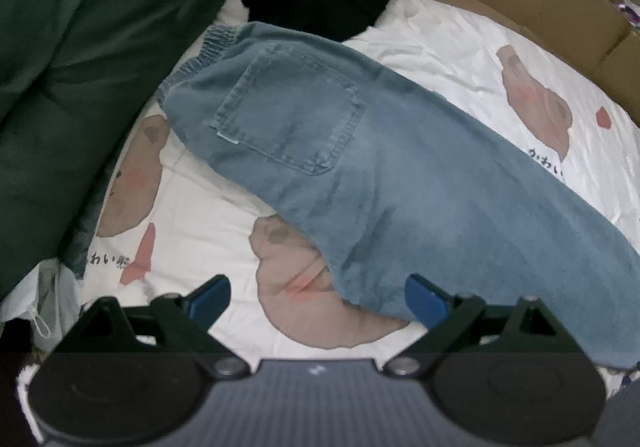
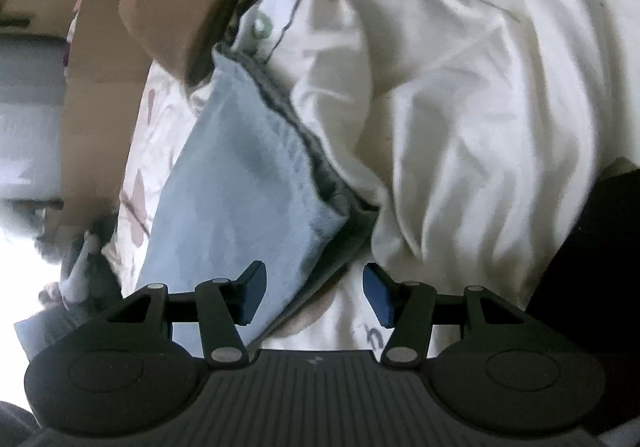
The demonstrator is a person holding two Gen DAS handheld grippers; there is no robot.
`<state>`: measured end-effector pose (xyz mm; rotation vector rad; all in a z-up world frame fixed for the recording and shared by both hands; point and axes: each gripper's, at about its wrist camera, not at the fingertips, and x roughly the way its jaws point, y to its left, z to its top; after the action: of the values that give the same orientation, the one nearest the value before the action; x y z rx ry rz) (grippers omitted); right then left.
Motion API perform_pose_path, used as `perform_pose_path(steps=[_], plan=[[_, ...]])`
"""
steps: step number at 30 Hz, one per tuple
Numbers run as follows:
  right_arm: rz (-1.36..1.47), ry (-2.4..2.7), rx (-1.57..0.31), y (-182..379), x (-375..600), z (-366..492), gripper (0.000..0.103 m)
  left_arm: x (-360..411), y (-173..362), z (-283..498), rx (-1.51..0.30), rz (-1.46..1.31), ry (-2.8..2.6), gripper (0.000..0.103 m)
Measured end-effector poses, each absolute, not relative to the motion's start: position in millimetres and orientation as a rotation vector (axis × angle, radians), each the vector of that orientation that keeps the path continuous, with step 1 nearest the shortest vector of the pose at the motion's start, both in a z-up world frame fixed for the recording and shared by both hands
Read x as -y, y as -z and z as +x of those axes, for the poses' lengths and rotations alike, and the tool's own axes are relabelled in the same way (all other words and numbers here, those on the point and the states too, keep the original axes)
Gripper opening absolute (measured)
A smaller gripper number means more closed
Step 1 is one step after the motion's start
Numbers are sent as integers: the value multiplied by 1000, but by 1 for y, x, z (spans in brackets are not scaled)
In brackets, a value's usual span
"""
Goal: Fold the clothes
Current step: 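Move the open right tool to the pant leg hem and grasp it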
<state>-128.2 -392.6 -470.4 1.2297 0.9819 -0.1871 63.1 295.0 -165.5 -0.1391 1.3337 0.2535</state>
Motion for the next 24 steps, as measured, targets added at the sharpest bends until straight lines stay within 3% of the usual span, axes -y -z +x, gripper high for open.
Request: perform_pose_path(steps=[10, 12, 16, 24], plan=[[1276, 303, -771, 485, 388, -135, 56, -281, 181, 67, -1349, -121, -234, 95], [1279, 312, -758, 485, 392, -134, 52, -281, 183, 66, -1353, -118, -231, 95], [1270, 276, -755, 476, 399, -131, 31, -282, 188, 66, -1361, -107, -237, 96], [1325, 127, -688, 465, 410, -131, 34, -285, 198, 65, -1383, -106, -250, 95]])
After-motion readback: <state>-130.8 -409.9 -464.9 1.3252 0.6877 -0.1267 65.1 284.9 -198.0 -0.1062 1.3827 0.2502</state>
